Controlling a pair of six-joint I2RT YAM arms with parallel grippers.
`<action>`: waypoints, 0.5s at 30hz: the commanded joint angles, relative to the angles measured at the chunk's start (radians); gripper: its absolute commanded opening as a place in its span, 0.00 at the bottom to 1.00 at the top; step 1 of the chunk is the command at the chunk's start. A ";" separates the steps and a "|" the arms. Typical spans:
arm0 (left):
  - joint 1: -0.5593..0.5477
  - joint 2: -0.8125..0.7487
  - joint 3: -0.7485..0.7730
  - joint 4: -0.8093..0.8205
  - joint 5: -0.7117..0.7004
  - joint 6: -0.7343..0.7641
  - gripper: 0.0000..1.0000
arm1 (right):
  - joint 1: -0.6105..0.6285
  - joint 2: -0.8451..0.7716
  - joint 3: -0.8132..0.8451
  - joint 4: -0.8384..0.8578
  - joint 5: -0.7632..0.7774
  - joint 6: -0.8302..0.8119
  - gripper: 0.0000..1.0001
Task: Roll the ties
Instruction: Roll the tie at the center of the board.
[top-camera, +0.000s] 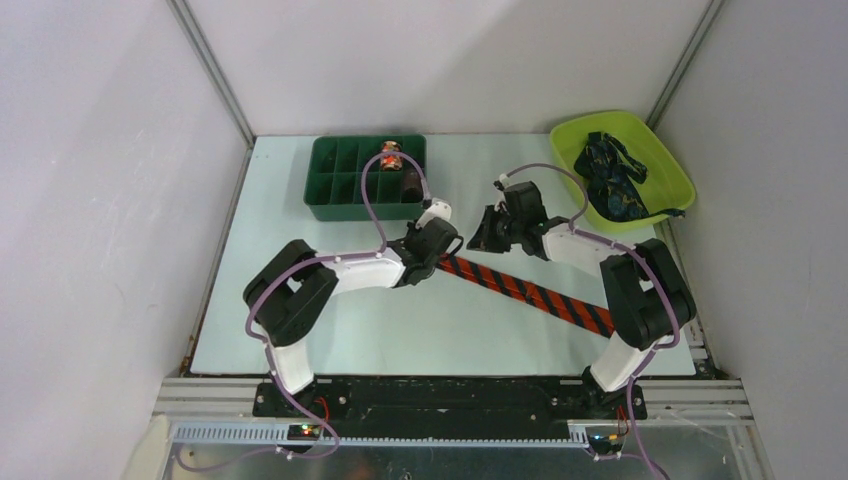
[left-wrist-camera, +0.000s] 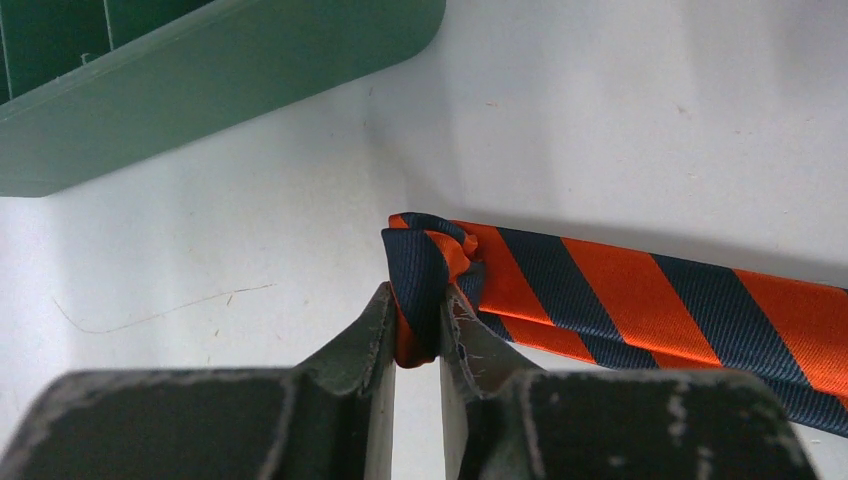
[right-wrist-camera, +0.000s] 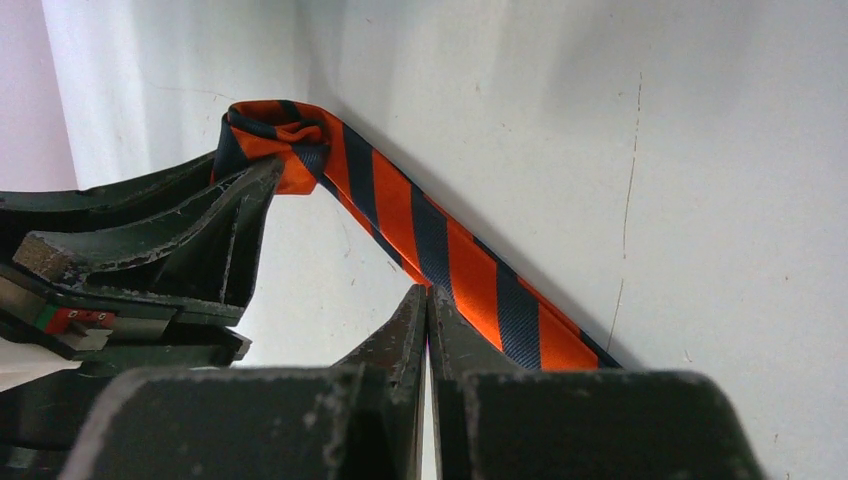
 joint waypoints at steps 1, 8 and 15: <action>-0.017 0.011 0.037 0.003 -0.068 0.034 0.20 | -0.009 -0.047 -0.007 0.031 -0.017 0.003 0.04; -0.043 0.031 0.052 0.000 -0.077 0.051 0.20 | -0.020 -0.053 -0.018 0.031 -0.025 0.005 0.04; -0.070 0.051 0.060 0.000 -0.082 0.052 0.21 | -0.032 -0.058 -0.028 0.069 -0.036 0.010 0.04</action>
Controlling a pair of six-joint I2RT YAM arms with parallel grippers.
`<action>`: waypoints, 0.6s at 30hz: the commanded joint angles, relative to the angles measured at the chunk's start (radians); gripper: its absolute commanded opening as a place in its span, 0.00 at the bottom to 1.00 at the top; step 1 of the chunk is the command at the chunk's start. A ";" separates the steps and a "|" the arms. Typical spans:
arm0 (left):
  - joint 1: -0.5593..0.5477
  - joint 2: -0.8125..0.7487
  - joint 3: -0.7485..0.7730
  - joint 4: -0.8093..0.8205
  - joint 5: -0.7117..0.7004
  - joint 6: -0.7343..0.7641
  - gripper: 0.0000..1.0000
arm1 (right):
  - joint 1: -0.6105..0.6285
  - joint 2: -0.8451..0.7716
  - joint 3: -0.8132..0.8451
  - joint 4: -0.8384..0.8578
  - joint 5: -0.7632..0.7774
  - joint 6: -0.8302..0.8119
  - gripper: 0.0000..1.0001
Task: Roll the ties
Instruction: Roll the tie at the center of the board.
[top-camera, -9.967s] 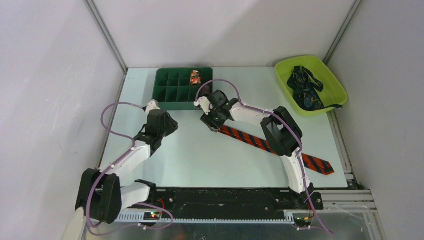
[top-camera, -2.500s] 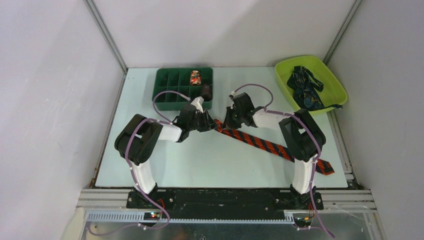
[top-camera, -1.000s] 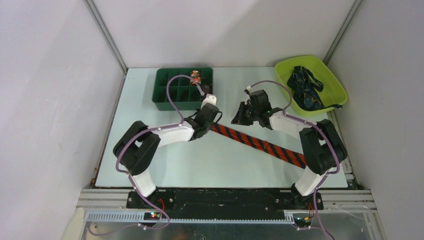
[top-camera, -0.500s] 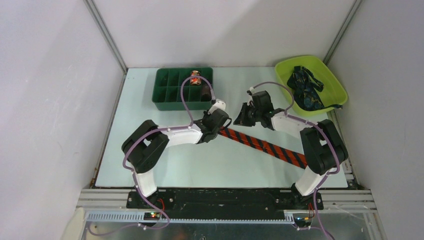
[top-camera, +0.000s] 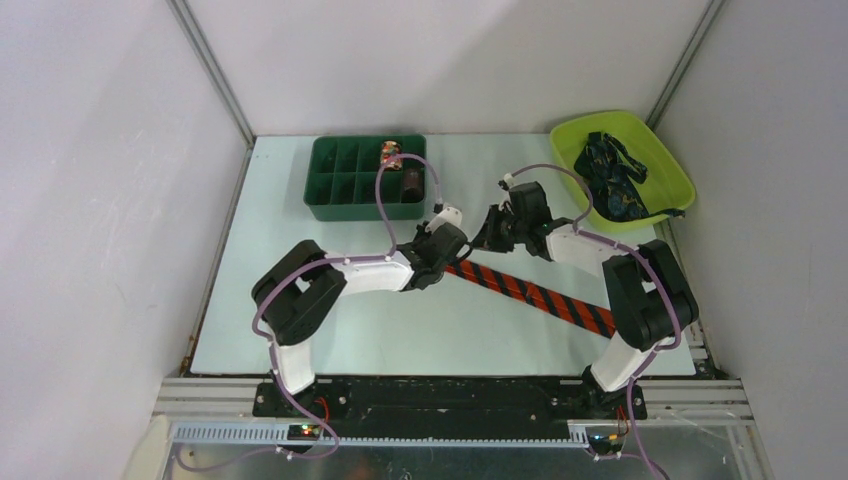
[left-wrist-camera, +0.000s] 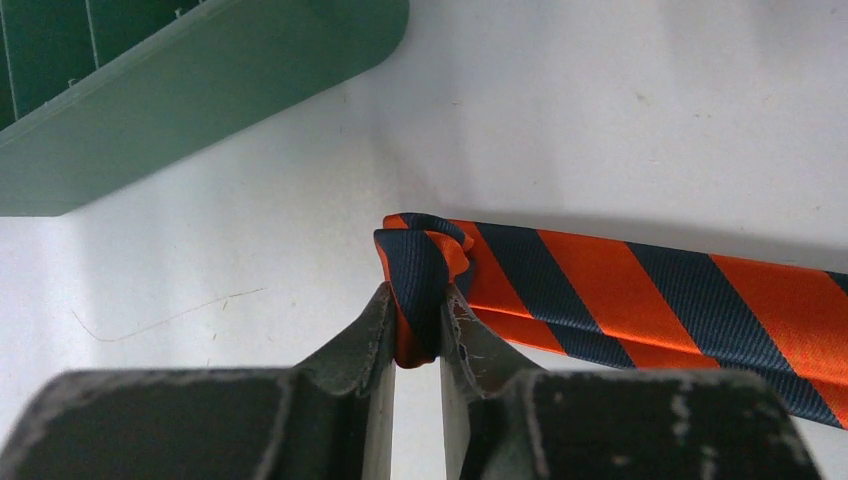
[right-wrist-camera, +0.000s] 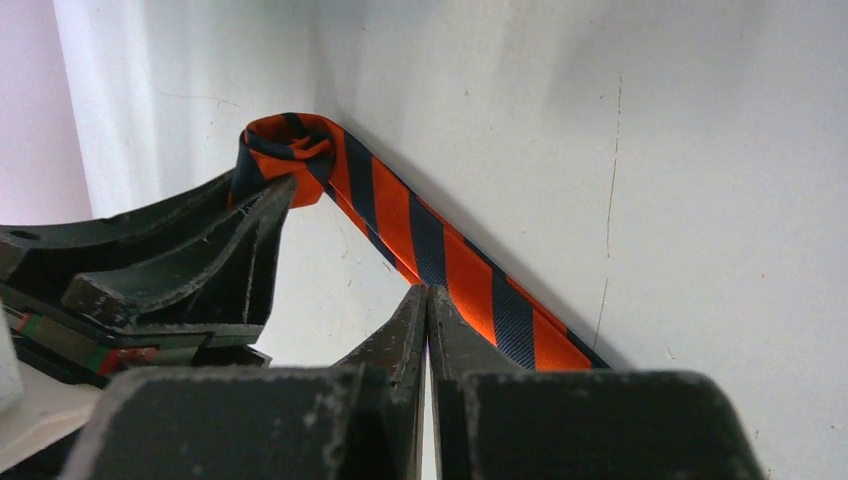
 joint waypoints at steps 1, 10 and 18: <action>-0.023 0.018 0.033 0.004 -0.028 0.011 0.21 | -0.009 -0.047 -0.005 0.050 -0.018 0.009 0.04; -0.041 0.032 0.032 0.001 -0.035 0.013 0.22 | -0.014 -0.045 -0.011 0.060 -0.030 0.015 0.04; -0.049 0.030 0.035 -0.006 -0.011 0.003 0.37 | -0.016 -0.045 -0.011 0.063 -0.034 0.021 0.04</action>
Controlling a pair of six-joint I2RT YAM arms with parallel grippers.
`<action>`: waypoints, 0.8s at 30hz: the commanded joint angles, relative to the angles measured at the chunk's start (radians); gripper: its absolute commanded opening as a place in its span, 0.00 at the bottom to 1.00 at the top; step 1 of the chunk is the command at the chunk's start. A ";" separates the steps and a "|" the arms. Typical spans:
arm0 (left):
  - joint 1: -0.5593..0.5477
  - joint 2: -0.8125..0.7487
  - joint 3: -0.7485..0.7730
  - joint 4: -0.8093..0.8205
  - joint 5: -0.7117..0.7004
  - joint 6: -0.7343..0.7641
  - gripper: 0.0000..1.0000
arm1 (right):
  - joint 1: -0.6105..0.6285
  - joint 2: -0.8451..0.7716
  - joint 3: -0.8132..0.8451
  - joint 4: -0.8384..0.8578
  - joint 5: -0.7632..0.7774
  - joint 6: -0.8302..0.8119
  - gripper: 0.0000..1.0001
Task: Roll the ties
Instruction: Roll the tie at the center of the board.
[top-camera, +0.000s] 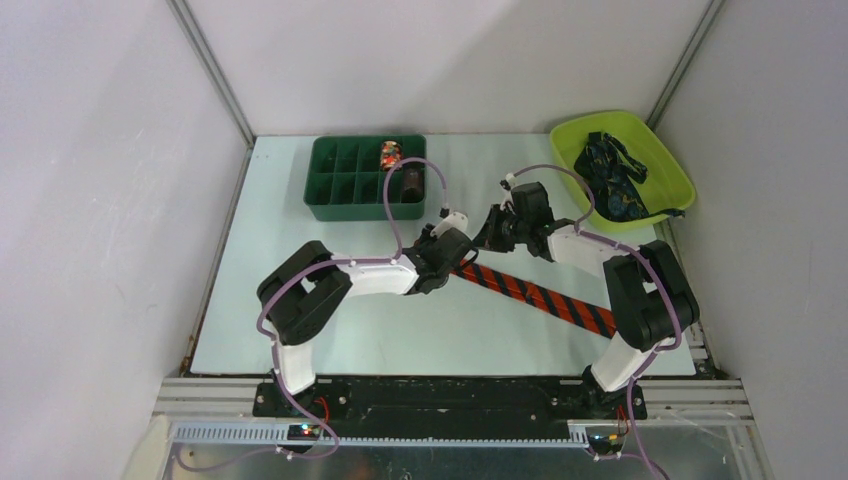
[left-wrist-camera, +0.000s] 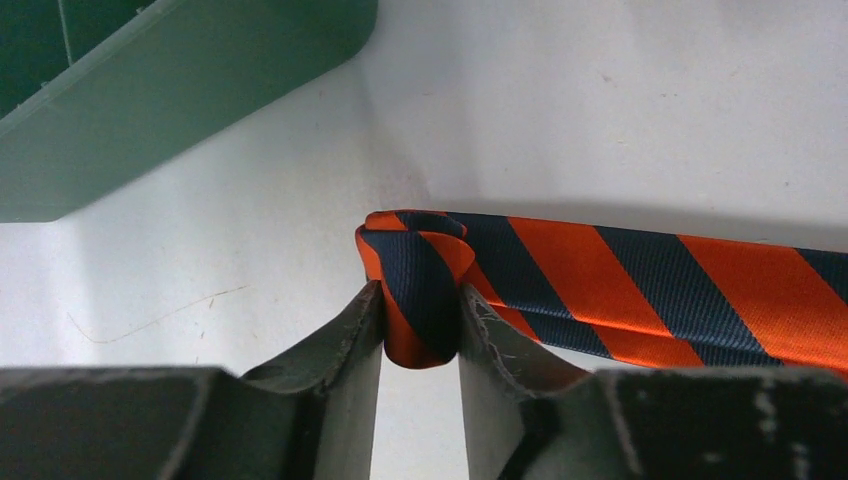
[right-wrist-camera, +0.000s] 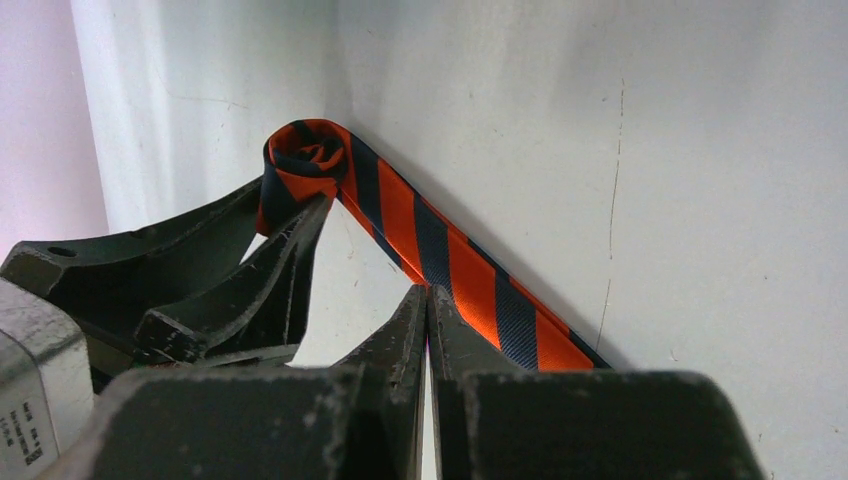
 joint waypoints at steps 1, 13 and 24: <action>-0.013 0.004 0.027 -0.009 0.015 -0.010 0.40 | -0.004 -0.040 0.001 0.039 -0.013 0.009 0.04; -0.013 -0.019 0.011 0.003 0.104 -0.043 0.46 | -0.004 -0.032 0.001 0.040 -0.018 0.010 0.04; -0.012 -0.029 0.003 0.007 0.184 -0.045 0.46 | -0.004 -0.031 -0.005 0.041 -0.021 0.011 0.04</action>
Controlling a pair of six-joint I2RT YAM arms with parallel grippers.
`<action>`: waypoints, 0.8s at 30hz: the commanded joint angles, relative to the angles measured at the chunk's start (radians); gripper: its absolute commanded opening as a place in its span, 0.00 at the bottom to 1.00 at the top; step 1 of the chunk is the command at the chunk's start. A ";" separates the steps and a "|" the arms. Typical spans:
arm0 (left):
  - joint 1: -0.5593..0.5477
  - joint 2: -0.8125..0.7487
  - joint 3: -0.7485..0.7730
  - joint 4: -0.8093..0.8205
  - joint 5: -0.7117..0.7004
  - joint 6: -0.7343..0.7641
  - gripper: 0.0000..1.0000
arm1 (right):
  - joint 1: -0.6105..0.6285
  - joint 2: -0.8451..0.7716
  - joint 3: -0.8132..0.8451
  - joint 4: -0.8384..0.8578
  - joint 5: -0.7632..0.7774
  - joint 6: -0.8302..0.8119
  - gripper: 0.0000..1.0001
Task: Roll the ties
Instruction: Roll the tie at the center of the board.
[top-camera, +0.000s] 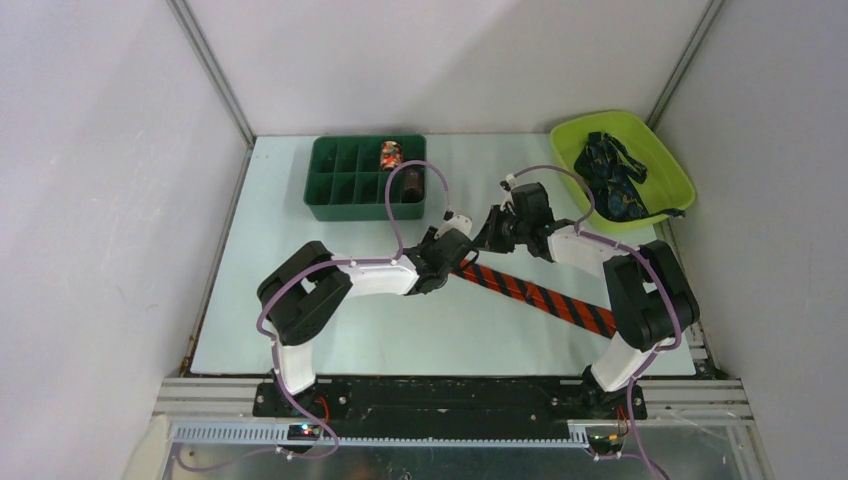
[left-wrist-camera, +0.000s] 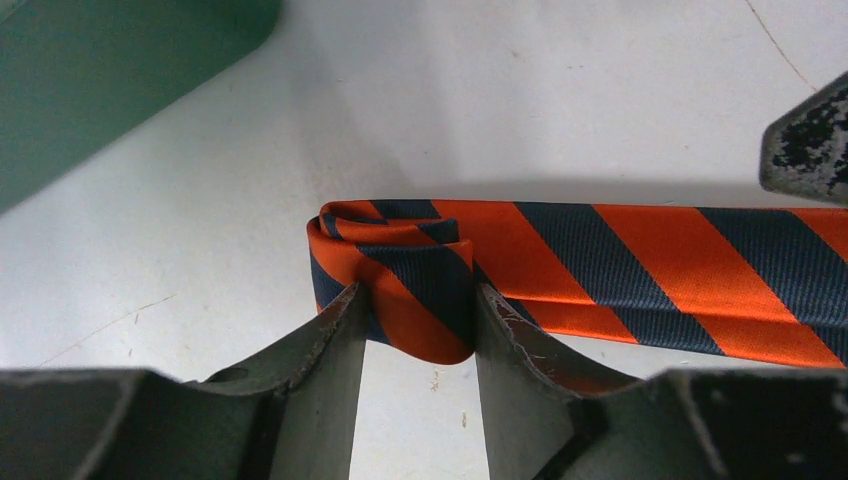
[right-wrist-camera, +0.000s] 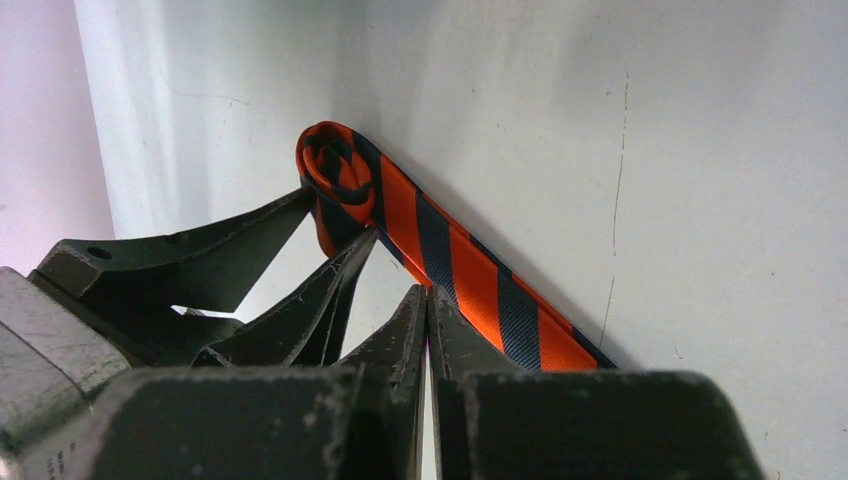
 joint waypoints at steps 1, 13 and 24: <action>-0.006 -0.030 0.002 0.015 0.062 -0.020 0.46 | -0.003 -0.033 -0.001 0.041 -0.013 0.004 0.04; -0.006 -0.042 0.002 0.016 0.144 -0.017 0.58 | -0.002 -0.037 -0.002 0.031 -0.011 0.002 0.04; 0.001 -0.057 0.002 0.017 0.168 -0.022 0.64 | -0.002 -0.042 -0.001 0.029 -0.009 0.000 0.04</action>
